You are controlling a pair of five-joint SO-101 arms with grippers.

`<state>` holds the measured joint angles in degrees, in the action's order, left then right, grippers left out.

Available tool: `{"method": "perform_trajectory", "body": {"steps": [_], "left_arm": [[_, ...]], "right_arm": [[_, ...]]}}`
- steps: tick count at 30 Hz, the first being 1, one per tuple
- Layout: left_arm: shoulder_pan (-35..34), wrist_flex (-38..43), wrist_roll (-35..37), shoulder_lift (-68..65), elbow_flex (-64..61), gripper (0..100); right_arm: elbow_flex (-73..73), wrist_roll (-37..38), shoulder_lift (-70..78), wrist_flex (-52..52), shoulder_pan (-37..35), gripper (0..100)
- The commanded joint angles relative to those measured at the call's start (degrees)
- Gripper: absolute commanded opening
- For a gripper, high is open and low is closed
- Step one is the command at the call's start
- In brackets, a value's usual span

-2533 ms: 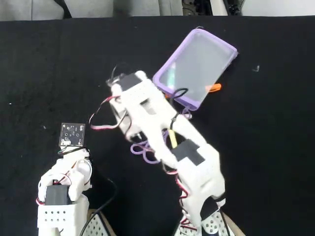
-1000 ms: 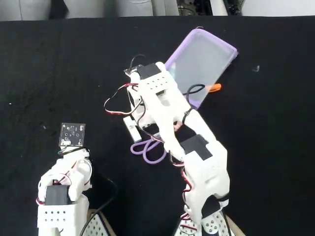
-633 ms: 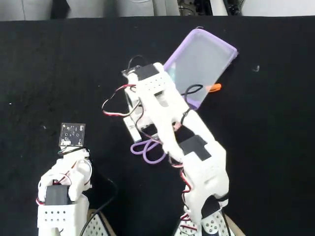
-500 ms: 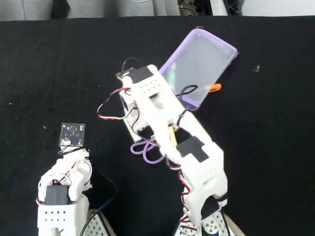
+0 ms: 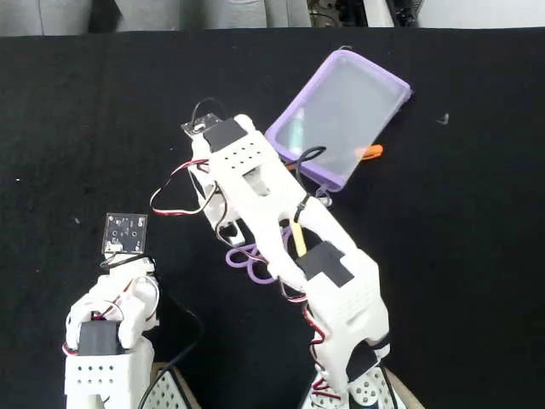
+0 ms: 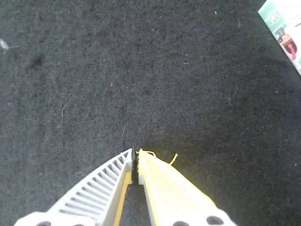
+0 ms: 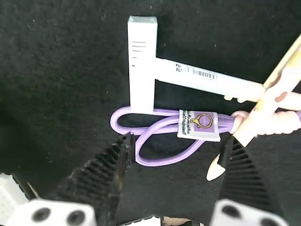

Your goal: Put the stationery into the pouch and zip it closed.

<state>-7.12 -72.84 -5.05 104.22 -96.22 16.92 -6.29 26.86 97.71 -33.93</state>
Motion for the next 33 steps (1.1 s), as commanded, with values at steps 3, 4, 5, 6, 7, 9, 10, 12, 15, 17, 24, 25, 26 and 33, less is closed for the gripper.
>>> {"method": "perform_trajectory", "body": {"steps": [3, 4, 5, 6, 7, 9, 10, 12, 15, 17, 24, 25, 26, 33], "left_arm": [[0.0, -0.3, 0.5, 0.4, -1.0, 3], [0.0, -0.3, 0.5, 0.4, -1.0, 3], [0.0, -0.3, 0.5, 0.4, -1.0, 3], [0.0, -0.3, 0.5, 0.4, -1.0, 3], [0.0, -0.3, 0.5, 0.4, -1.0, 3], [0.0, -0.3, 0.5, 0.4, -1.0, 3], [0.0, -0.3, 0.5, 0.4, -1.0, 3], [0.0, -0.3, 0.5, 0.4, -1.0, 3], [0.0, -0.3, 0.5, 0.4, -1.0, 3], [0.0, -0.3, 0.5, 0.4, -1.0, 3], [0.0, -0.3, 0.5, 0.4, -1.0, 3], [0.0, -0.3, 0.5, 0.4, -1.0, 3], [0.0, -0.3, 0.5, 0.4, -1.0, 3], [0.0, -0.3, 0.5, 0.4, -1.0, 3]], "right_arm": [[-1.0, -0.8, -0.6, -0.3, -0.1, 28.9], [-2.2, -0.8, -0.5, -1.1, -0.1, 28.9], [-3.6, -0.8, -0.5, -2.1, -0.2, 28.9], [-4.4, -0.4, -0.5, -3.1, -0.4, 28.9], [-5.5, -0.1, -0.5, -3.9, -0.7, 28.9], [-7.0, 3.2, -0.4, -5.1, -1.9, 28.9], [-8.1, 5.2, -0.3, -5.5, -2.5, 28.9], [-10.4, 7.1, -0.2, -7.7, -4.1, 28.9], [-13.1, 6.4, -0.2, -10.3, -5.1, 28.9], [-14.2, 5.5, -0.5, -9.5, -5.1, 28.9], [-15.0, 5.0, -5.1, -3.0, -5.1, 28.9], [-15.8, 5.0, -6.5, -2.5, -5.1, 28.9], [-16.7, 5.0, -8.0, -2.5, -5.1, 28.9], [-25.2, 7.5, -20.6, -3.3, -5.4, 28.9]]}}
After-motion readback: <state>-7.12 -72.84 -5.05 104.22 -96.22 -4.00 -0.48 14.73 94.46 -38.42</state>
